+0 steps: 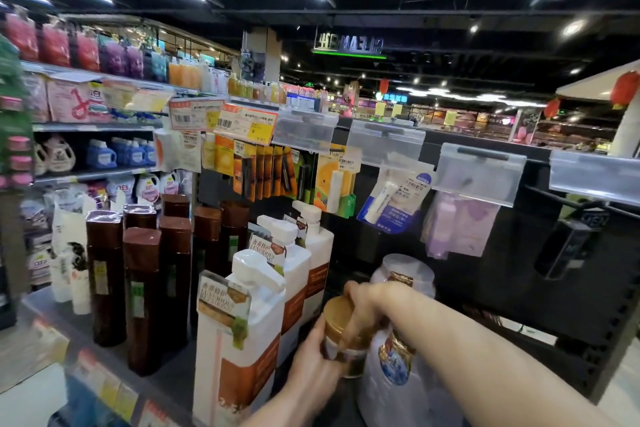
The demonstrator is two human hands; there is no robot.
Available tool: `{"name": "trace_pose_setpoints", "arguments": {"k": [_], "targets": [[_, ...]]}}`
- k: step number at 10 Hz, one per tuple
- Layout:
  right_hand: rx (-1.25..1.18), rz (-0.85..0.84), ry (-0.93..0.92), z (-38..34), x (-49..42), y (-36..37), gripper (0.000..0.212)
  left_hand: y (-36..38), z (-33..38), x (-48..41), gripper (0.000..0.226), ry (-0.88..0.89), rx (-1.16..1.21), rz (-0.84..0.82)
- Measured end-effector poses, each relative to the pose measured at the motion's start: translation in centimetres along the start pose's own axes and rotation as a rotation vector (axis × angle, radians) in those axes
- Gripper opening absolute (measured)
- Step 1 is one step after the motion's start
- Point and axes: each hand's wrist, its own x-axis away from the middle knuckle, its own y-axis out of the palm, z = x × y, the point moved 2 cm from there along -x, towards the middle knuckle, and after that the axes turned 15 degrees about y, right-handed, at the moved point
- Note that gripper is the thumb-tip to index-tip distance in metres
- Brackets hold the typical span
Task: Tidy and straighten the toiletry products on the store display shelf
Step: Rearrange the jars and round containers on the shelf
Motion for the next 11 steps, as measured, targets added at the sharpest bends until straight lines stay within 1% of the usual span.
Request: {"name": "trace_pose_setpoints", "arguments": {"k": [1, 2, 3, 4, 5, 6, 7, 8, 9, 11], "targets": [[-0.116, 0.037, -0.059, 0.3, 1.0, -0.8, 0.106, -0.3, 1.5, 0.9, 0.071, 0.045, 0.009, 0.062], [-0.292, 0.043, -0.177, 0.6, 2.9, -2.3, 0.100, -1.0, 3.0, 0.6, 0.072, 0.145, -0.039, 0.173], [-0.403, 0.059, -0.262, 1.2, 5.6, -2.7, 0.088, -1.5, 5.3, 1.9, 0.086, 0.199, -0.127, 0.209], [-0.481, 0.138, -0.374, 1.6, 8.8, -2.6, 0.078, -1.5, 6.4, 2.9, 0.106, 0.225, -0.205, 0.267], [-0.545, 0.201, -0.443, 2.3, 12.3, -2.2, 0.076, -1.4, 7.9, 4.8, 0.112, 0.319, -0.246, 0.311], [-0.614, 0.196, -0.464, 4.0, 15.3, -0.8, 0.076, -1.1, 9.0, 7.4, 0.109, 0.405, -0.201, 0.282], [-0.600, 0.243, -0.415, 6.3, 17.5, 1.4, 0.078, -0.1, 9.3, 9.6, 0.111, 0.440, -0.202, 0.200], [-0.655, 0.253, -0.322, 8.8, 19.2, 3.9, 0.073, 1.4, 9.1, 11.6, 0.111, 0.346, -0.036, 0.070], [-0.792, 0.235, -0.283, 11.3, 20.9, 6.7, 0.051, 2.6, 8.6, 13.3, 0.111, 0.241, 0.123, -0.045], [-0.860, 0.259, -0.101, 15.1, 23.2, 13.0, 0.072, 5.9, 8.0, 16.5, 0.105, 0.160, 0.290, -0.283]]}}
